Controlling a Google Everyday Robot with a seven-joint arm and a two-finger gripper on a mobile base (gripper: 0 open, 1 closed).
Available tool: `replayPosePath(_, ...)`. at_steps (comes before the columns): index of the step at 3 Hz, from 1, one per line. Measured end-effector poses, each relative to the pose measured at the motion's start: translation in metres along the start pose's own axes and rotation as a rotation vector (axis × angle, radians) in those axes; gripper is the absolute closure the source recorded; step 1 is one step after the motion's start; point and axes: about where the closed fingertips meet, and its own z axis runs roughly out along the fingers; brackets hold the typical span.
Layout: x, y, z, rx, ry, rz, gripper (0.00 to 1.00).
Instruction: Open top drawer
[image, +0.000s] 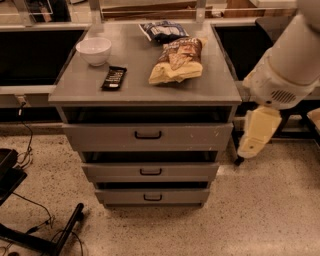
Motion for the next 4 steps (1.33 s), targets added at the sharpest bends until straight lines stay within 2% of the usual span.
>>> replayPosePath(1, -0.005, -0.009, 0.062, -0.007, 0.040, 0.012, 0.00)
replayPosePath(2, -0.005, -0.025, 0.111, 0.014, 0.076, -0.007, 0.00)
replayPosePath(3, -0.006, -0.041, 0.142, 0.049, 0.070, -0.021, 0.00)
replayPosePath(4, -0.009, -0.055, 0.169, 0.062, 0.050, -0.022, 0.00)
